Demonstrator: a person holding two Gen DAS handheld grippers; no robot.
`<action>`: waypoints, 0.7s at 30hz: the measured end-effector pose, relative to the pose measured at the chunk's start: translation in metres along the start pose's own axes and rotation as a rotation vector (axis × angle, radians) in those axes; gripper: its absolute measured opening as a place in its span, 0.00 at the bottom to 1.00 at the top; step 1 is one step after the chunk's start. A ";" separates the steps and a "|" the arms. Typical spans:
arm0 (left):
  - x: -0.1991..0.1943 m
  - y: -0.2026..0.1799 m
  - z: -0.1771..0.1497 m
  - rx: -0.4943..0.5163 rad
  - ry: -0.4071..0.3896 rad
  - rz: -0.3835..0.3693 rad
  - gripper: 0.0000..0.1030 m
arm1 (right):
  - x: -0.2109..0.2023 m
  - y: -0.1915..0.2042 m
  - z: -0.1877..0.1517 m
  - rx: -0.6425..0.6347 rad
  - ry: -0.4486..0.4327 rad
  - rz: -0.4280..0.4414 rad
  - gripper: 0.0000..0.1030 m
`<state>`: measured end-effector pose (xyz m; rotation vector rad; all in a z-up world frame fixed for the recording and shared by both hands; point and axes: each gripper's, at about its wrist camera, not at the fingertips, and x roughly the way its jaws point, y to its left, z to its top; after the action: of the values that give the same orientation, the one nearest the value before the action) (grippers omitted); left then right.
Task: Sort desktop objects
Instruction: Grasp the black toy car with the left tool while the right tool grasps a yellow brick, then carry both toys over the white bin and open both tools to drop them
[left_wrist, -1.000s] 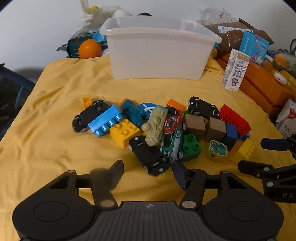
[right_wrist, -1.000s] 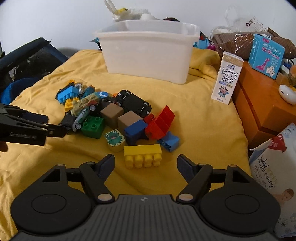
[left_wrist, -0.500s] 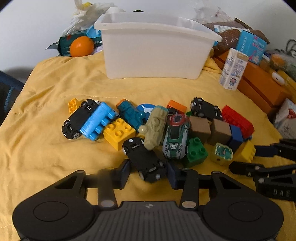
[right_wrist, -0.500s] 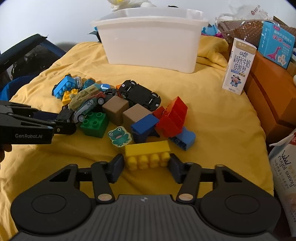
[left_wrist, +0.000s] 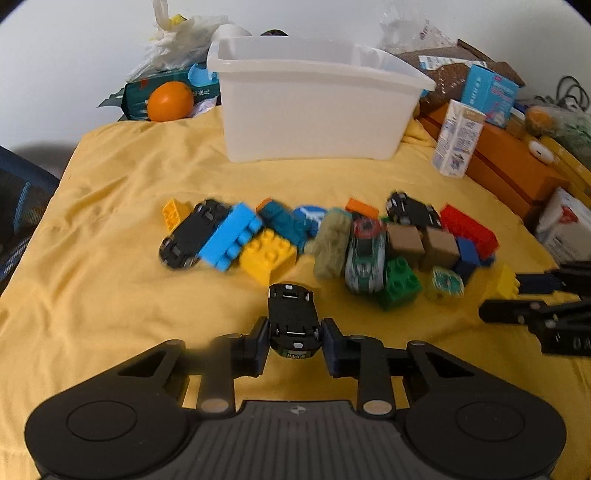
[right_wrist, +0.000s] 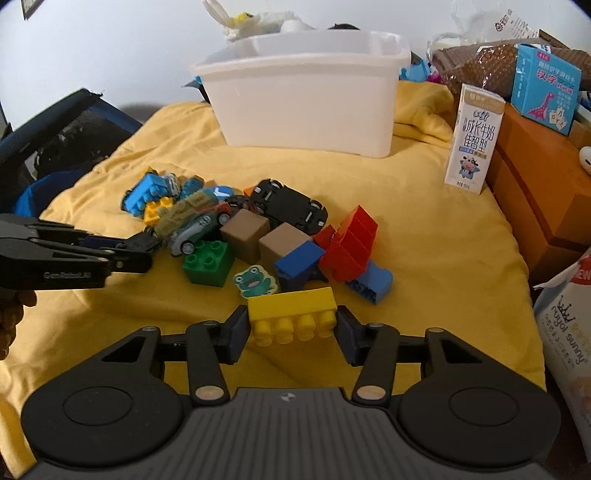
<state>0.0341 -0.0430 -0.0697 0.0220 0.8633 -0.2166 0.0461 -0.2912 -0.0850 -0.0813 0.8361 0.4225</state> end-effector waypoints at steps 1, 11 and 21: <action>-0.003 0.000 -0.006 0.014 0.009 0.002 0.33 | -0.001 0.001 0.000 0.000 -0.001 0.003 0.52; 0.007 0.002 -0.004 0.007 -0.029 0.050 0.55 | -0.001 0.010 -0.009 -0.011 0.017 0.018 0.52; 0.001 -0.002 -0.002 0.058 -0.045 0.030 0.32 | -0.003 0.008 -0.009 0.000 0.010 0.002 0.52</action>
<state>0.0327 -0.0446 -0.0715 0.0835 0.8112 -0.2128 0.0345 -0.2870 -0.0878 -0.0825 0.8465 0.4247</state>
